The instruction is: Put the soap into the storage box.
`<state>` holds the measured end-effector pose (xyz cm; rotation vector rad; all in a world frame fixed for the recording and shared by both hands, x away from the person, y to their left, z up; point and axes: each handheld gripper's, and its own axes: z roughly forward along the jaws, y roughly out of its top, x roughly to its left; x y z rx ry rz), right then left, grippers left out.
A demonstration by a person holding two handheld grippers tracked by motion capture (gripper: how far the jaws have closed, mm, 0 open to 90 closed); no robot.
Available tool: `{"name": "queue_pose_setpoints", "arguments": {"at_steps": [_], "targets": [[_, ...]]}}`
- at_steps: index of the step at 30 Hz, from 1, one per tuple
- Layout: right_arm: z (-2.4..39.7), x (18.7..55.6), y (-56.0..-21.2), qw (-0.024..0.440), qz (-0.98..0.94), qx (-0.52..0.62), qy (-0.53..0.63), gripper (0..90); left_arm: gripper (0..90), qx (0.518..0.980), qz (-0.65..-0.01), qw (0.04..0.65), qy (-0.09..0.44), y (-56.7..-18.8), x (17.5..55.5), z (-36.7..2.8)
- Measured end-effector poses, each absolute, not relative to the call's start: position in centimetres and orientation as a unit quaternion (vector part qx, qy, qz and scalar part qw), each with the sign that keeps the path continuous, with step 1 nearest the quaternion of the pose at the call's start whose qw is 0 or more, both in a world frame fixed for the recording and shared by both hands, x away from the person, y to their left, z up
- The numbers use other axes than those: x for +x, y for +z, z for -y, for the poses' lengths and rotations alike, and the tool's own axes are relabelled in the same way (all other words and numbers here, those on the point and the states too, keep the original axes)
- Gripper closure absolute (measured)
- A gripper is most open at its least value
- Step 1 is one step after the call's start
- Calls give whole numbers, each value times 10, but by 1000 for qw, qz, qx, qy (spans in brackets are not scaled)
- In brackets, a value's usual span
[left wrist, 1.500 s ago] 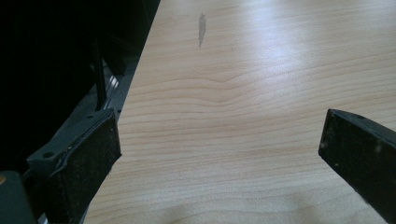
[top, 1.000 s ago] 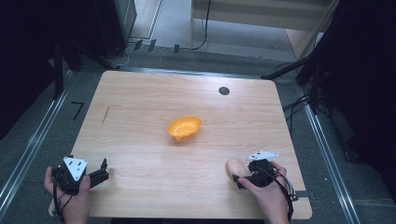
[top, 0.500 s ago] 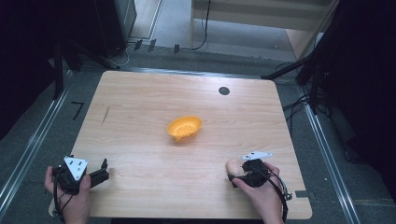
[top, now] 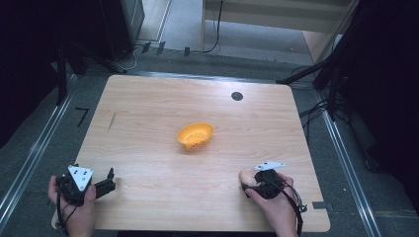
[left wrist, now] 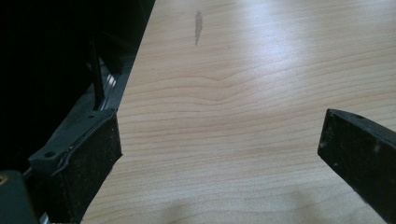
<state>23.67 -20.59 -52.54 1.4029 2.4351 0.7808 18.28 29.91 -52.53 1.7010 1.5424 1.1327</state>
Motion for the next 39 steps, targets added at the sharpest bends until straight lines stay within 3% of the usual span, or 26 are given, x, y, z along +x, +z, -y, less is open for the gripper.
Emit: {"name": "queue_pose_setpoints", "arguments": {"at_steps": [22, 39], "targets": [[216, 236, -519, 104, -855, 422, 283, 331, 0, 638, -576, 287, 422, -525, 183, -299], [212, 258, -496, 104, -887, 341, 293, 332, 0, 639, -575, 287, 423, -525, 183, -299]]}}
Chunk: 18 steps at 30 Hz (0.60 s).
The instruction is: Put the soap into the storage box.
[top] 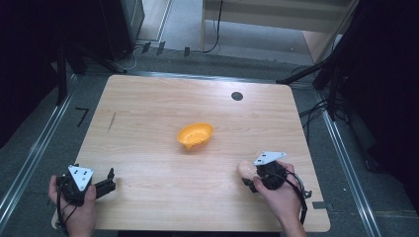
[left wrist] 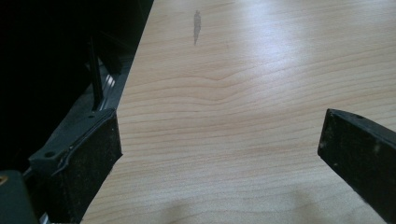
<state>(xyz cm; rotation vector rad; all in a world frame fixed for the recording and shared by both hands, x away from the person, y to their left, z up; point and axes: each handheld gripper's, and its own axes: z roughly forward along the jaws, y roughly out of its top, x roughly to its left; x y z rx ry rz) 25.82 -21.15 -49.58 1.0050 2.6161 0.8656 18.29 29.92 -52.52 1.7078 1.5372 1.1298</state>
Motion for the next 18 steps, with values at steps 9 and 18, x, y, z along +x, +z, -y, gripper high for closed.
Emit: {"name": "queue_pose_setpoints", "arguments": {"at_steps": [9, 18], "targets": [[200, 274, -487, 103, -911, 280, 283, 332, 0, 639, -575, 287, 423, -525, 183, -299], [191, 291, -476, 91, -919, 245, 294, 332, 0, 640, -575, 285, 423, -525, 183, -299]]}}
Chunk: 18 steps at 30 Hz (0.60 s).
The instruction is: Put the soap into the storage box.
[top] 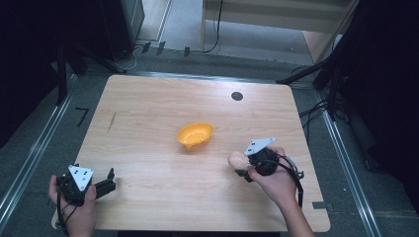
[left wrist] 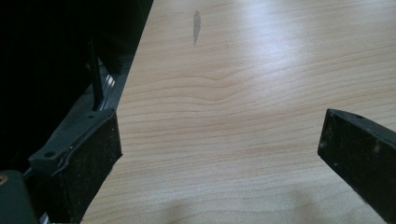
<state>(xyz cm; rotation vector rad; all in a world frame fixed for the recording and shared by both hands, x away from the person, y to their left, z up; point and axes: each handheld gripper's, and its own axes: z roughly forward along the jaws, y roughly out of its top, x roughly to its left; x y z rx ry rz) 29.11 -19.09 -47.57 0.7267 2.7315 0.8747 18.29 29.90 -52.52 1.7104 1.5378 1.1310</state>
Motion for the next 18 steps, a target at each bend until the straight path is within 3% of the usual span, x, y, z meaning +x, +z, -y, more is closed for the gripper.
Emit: {"name": "queue_pose_setpoints", "arguments": {"at_steps": [18], "targets": [[163, 326, -460, 75, -940, 152, 295, 332, 0, 640, -575, 284, 423, -525, 183, -299]]}}
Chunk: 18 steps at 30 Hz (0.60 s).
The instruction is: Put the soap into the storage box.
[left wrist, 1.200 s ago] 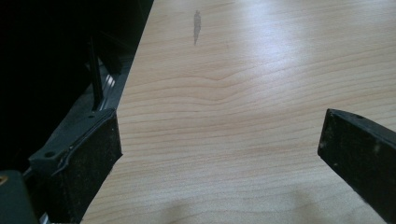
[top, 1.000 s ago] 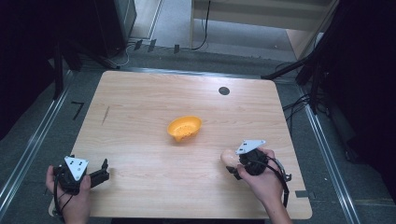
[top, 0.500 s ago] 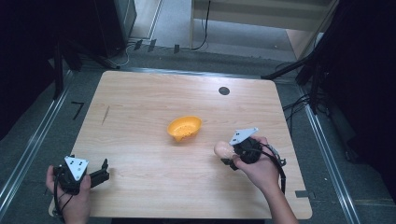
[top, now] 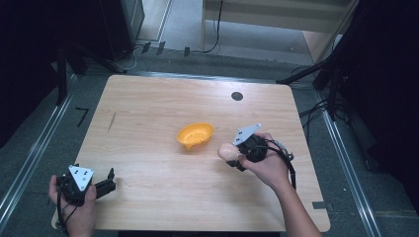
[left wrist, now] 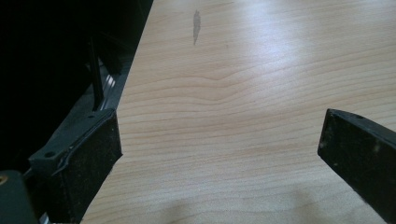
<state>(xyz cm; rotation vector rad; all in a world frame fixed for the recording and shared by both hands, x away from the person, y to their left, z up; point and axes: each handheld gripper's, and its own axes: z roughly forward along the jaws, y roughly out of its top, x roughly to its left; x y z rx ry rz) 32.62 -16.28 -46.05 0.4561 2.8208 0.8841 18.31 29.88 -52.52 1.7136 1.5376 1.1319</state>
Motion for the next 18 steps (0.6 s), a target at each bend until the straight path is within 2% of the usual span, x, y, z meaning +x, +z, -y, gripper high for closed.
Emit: {"name": "queue_pose_setpoints", "arguments": {"at_steps": [18], "targets": [[128, 365, -447, 52, -952, 70, 295, 332, 0, 639, -577, 289, 420, -525, 183, -300]]}}
